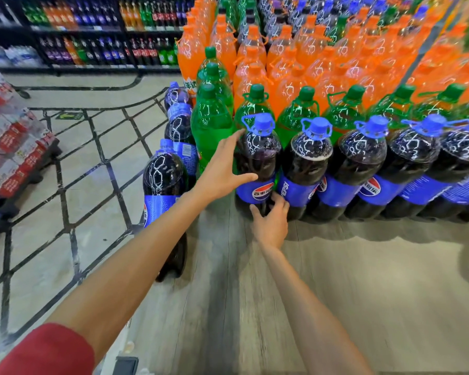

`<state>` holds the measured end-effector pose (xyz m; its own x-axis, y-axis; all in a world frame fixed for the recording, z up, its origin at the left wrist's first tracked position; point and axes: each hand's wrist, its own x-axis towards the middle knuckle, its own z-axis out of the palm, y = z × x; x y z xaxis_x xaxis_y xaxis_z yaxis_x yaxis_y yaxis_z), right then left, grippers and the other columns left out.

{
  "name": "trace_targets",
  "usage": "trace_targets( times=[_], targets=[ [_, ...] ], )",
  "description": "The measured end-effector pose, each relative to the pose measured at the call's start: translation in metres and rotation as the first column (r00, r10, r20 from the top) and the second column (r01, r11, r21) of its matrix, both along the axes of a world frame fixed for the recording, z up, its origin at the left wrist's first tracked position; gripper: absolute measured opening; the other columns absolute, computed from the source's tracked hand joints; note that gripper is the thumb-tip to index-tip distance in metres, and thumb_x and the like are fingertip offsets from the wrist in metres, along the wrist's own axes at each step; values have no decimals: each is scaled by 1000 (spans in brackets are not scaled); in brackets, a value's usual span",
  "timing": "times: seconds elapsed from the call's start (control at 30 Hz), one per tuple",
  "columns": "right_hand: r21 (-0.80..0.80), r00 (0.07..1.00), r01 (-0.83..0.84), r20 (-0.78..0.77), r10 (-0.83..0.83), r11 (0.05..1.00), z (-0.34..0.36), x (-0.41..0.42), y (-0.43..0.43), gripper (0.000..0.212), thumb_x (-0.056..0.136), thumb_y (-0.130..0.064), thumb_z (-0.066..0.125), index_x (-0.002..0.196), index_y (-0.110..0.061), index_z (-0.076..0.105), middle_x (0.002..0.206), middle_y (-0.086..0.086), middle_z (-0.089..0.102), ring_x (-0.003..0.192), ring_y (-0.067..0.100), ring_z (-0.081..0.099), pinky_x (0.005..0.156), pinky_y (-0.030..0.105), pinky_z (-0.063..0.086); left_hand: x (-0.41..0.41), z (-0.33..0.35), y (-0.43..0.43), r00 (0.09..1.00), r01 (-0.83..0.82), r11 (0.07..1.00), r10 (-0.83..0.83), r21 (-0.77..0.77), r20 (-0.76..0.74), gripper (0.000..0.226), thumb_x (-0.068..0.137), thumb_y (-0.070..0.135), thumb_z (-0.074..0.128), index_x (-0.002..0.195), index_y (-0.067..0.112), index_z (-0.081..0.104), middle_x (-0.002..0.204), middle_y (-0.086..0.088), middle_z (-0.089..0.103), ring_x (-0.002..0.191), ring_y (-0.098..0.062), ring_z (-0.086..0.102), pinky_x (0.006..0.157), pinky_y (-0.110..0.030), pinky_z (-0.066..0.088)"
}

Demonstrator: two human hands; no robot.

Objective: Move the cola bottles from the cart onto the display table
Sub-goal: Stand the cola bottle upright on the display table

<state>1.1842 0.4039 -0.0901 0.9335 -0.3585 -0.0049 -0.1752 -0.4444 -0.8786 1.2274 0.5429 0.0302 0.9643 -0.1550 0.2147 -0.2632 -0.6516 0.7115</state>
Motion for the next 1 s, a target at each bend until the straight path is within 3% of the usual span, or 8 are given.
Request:
trace_targets(
  times=[0.1,0.2,0.3,0.47,0.63,0.73,1.0],
  targets=[
    [-2,994,-85,-62,85,996,12,-1,-10,56,88,-25,72,139,-19,48,135,3,50,113,26,62,93,45,52,-8,-2,7,999,-31,997,31,-72,10,81,79,36,81,145,20,37,139,-1,46,126,-19,53,103,-47,51],
    [-26,973,-174,-160,168,984,20,-3,-19,59,87,-27,73,139,-16,49,130,7,57,114,28,62,96,45,51,-22,1,12,1000,-6,1000,6,-17,8,63,87,25,76,139,14,42,132,-2,48,117,-16,53,99,-39,52],
    [-100,932,-287,-261,253,953,35,-9,-29,67,87,-27,73,146,-12,46,132,11,60,120,29,59,101,40,48,-34,1,20,998,69,984,-70,164,-1,52,90,25,73,135,15,48,128,-4,53,116,-17,53,102,-40,48],
    [-241,803,-508,-479,354,827,59,-29,-42,67,92,-33,70,148,-6,44,138,12,58,129,29,54,102,34,43,-48,13,27,969,224,843,-139,488,-205,60,92,38,69,143,16,45,129,-14,53,123,-33,48,102,-45,42],
    [-479,767,-569,-603,220,668,79,-57,-50,74,90,-50,69,148,-13,44,138,20,50,129,40,49,106,42,44,-62,22,29,970,241,614,-178,751,-166,56,94,44,61,139,16,44,130,-13,50,124,-35,47,101,-49,42],
    [-579,804,-522,-578,137,626,94,-80,-49,69,89,-53,68,143,-16,48,134,17,50,126,41,48,105,47,45,-74,27,25,961,259,549,-230,795,-154,53,94,44,61,136,14,46,131,-15,51,123,-37,48,98,-48,43],
    [-654,840,-335,-534,-101,678,141,-179,-66,67,92,-48,65,148,-18,44,147,14,45,138,33,43,108,43,43,-123,49,-22,871,325,430,-482,843,-90,57,94,47,61,140,18,46,140,-14,49,132,-35,45,103,-49,42]
  ],
)
